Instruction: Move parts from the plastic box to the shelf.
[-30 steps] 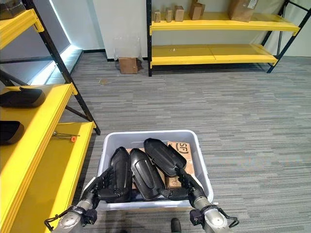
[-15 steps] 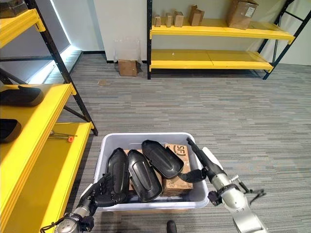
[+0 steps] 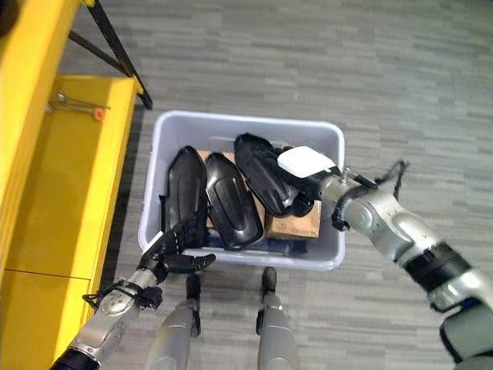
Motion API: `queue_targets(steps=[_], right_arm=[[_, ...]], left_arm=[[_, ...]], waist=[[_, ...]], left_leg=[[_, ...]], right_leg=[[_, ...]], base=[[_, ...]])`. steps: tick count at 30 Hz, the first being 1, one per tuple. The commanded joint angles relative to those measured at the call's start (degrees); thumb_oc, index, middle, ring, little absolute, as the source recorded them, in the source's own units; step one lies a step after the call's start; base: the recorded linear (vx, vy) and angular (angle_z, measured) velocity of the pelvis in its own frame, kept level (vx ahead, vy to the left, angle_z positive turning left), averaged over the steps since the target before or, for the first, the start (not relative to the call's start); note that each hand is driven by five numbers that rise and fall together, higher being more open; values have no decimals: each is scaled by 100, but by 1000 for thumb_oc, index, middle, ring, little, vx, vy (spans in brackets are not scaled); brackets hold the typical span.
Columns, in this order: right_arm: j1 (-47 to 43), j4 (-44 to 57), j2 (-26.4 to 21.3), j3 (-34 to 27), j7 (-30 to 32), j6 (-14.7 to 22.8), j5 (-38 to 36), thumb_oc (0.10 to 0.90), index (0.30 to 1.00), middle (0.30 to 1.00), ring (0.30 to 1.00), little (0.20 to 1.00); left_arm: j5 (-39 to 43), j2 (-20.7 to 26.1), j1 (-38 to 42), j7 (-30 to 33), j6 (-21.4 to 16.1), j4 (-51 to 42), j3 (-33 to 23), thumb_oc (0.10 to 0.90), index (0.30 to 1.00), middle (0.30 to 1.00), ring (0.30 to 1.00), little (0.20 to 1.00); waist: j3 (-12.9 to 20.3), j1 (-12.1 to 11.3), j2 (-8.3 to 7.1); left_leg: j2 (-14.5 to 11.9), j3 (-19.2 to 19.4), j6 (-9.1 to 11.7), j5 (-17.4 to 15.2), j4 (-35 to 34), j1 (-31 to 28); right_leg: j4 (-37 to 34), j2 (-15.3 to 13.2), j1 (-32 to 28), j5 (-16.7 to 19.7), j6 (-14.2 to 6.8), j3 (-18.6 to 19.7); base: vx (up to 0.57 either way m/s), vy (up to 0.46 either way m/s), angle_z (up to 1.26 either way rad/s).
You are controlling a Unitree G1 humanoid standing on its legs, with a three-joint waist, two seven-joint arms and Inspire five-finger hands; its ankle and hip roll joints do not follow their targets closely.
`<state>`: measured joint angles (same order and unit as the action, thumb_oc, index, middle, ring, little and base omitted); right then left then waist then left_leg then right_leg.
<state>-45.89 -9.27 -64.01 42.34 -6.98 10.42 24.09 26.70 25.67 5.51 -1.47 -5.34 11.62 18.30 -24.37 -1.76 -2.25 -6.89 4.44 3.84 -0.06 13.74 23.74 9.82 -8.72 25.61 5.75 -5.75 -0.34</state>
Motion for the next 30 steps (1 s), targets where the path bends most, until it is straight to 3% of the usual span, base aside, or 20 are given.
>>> queue_targets(steps=[1, 19, 30], right_arm=[[-703, 492, -450, 118, 26, 44, 111, 900, 1000, 1000, 1000, 1000], [-332, 679, -1067, 152, -322, 9, -376, 900, 1000, 1000, 1000, 1000], [-178, 123, -872, -193, 120, -182, 70, 900, 1000, 1000, 1000, 1000]], left_arm=[[61, 87, -79, 104, -501, -530, -136, 900, 1000, 1000, 1000, 1000], [4, 191, 89, 246, -499, -441, -219, 900, 1000, 1000, 1000, 1000], [40, 241, 99, 350, -539, -526, -274, 900, 1000, 1000, 1000, 1000]], waist=[[426, -41, -74], [58, -46, -371], [-60, -86, -344]], left_leg=[[-285, -218, 205, -311, 651, 268], [-183, -322, 136, -472, 1008, 663], [-126, -378, 111, -462, 1050, 848]], right_leg=[[942, -245, -34, -807, -248, 91], [1010, -297, 209, -758, -217, 43], [996, -305, 322, -745, -193, 25]], base=[[-57, 4, 4], [-14, 1, 1], [-2, 1, 1]])
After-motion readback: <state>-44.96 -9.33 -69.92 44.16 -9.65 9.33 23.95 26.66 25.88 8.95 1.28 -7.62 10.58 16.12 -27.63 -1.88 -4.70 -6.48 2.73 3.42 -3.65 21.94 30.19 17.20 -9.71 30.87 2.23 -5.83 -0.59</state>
